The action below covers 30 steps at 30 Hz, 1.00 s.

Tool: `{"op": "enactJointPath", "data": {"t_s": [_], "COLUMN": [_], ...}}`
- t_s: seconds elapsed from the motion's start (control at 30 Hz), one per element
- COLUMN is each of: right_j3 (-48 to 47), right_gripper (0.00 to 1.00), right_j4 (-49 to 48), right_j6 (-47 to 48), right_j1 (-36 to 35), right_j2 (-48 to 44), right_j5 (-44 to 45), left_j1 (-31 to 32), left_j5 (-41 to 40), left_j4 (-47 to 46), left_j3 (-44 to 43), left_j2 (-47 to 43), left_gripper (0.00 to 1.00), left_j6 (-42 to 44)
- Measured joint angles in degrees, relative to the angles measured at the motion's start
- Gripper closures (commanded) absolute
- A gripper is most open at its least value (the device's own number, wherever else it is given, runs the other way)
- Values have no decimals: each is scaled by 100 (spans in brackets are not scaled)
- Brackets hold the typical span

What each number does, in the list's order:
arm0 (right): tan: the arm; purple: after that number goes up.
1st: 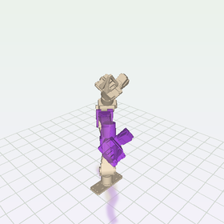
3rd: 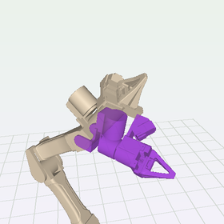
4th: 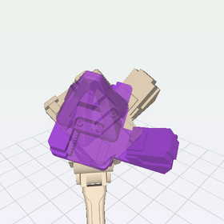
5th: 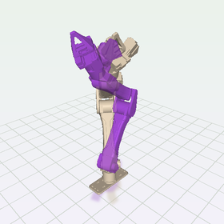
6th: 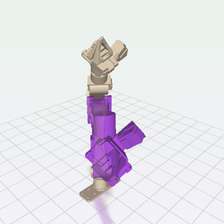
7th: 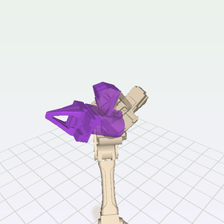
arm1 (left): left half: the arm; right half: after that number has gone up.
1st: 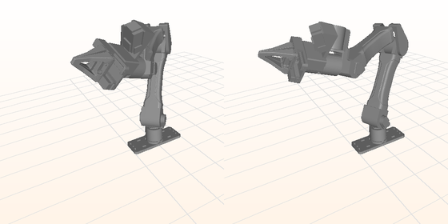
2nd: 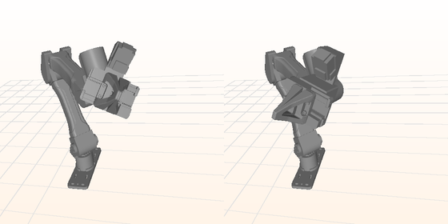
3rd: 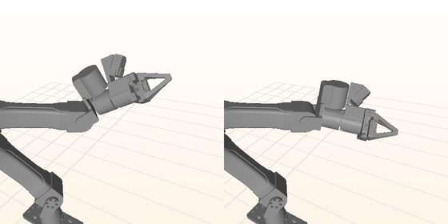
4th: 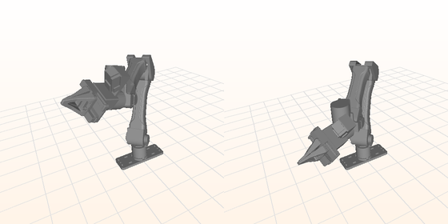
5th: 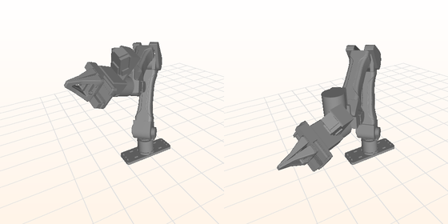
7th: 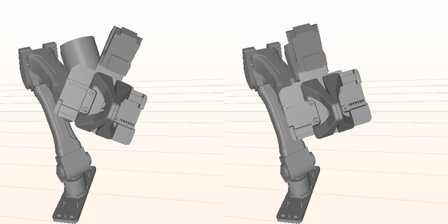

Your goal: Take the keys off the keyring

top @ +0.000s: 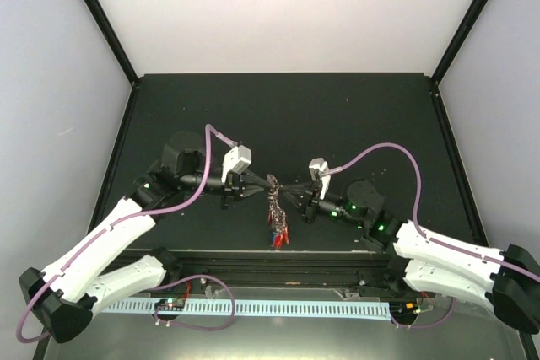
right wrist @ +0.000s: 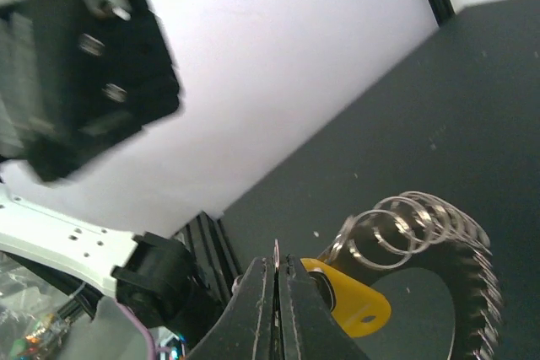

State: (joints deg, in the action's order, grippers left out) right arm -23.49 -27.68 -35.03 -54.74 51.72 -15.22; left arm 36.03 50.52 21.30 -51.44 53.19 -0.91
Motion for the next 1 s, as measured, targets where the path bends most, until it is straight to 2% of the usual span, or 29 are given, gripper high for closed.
{"op": "enactJointPath", "data": {"t_s": [0.2, 0.3, 0.57, 0.73, 1.0], "right_j3": [2, 4, 7, 13, 11], "right_gripper": [99, 99, 99, 99, 99], "right_j4": [160, 153, 140, 105, 116], "right_j6": [-109, -111, -63, 68, 295], "right_j1": [20, 22, 24, 26, 26], "right_j2": [227, 127, -208, -330, -326], "right_j5": [-24, 20, 120, 116, 17], "left_j1": [0, 0, 52, 295, 413], "left_j5": [59, 59, -313, -693, -820], "left_j4": [-168, -173, -59, 138, 247], "left_j3": [0, 0, 0, -4, -11], "left_j2": [-122, -120, 85, 251, 590], "left_gripper": [98, 84, 65, 63, 64], "left_j6": [0, -2, 131, 271, 254]}}
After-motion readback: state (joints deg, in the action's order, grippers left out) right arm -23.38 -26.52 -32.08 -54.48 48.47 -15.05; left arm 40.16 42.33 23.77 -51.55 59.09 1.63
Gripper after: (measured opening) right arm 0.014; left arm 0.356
